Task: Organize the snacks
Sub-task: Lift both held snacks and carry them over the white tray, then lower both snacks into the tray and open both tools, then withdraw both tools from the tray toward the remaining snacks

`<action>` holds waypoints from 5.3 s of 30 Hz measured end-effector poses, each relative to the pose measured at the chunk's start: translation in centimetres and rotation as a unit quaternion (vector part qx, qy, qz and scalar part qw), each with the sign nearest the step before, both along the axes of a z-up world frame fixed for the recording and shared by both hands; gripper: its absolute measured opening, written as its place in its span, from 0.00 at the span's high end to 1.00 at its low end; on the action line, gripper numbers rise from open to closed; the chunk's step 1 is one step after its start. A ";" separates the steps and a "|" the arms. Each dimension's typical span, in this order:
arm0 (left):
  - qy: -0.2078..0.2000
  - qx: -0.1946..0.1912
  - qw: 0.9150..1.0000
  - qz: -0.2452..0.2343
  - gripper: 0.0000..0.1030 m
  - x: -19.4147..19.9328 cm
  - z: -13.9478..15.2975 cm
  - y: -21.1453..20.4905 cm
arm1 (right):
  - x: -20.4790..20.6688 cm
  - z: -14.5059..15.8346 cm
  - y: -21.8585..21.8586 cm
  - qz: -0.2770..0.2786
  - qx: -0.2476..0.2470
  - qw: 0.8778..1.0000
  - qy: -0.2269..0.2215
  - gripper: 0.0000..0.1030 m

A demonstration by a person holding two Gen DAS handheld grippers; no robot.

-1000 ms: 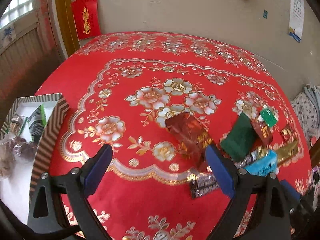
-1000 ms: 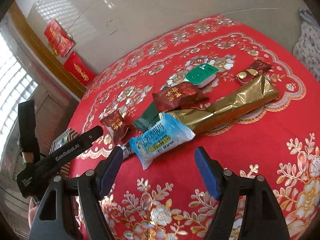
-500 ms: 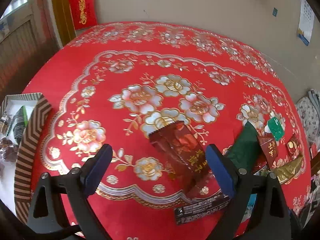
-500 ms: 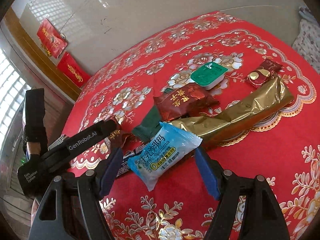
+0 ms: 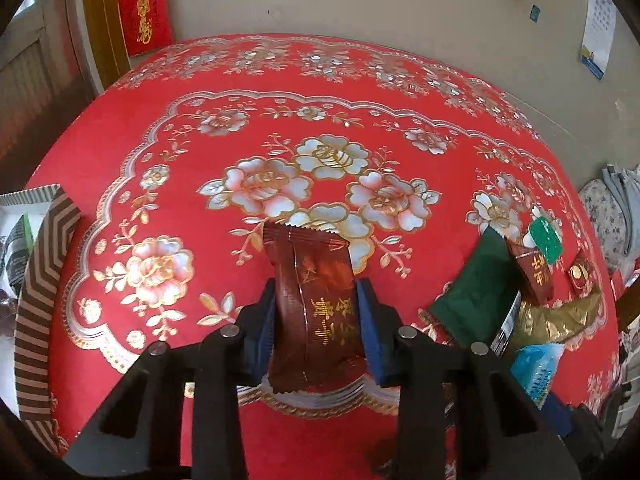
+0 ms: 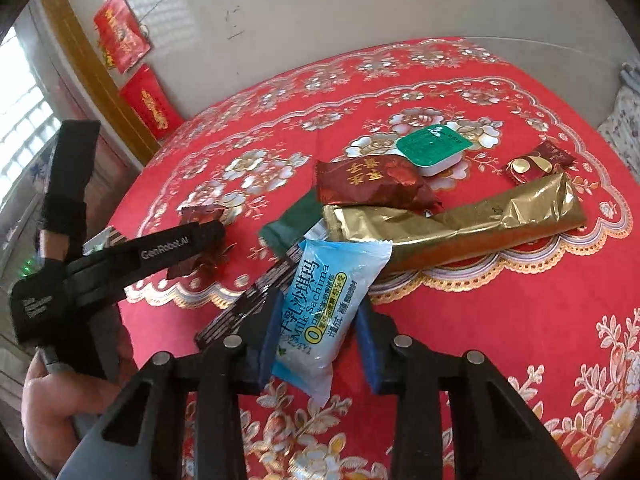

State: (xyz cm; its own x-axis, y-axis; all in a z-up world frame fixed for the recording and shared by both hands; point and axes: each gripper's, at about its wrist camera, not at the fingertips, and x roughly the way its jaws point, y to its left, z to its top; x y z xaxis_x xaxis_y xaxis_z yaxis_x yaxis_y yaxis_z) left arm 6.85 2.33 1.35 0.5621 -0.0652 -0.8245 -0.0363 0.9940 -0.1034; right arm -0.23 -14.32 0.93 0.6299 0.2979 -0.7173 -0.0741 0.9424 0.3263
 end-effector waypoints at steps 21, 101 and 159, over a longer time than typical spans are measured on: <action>-0.087 0.060 0.994 0.000 0.64 -8.8 3.4 3.1 | -2.8 3.0 4.3 0.039 -0.028 0.998 -0.050 0.67; -0.083 0.081 0.977 0.176 0.64 -20.6 2.8 24.8 | -6.9 5.3 29.6 0.287 -0.100 0.948 -0.093 0.66; -0.107 0.079 0.979 0.156 0.15 -21.2 4.5 22.4 | -6.1 4.6 23.4 0.242 -0.087 0.963 -0.084 0.34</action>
State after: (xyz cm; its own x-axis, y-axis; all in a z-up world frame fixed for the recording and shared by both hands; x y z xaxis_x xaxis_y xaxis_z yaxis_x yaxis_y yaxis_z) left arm -14.35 24.74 5.83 0.6952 0.2563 -0.6716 -0.3358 0.9419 0.0119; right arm -6.36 9.04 5.57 0.5594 0.4699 -0.6828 -0.5556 0.8239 0.1118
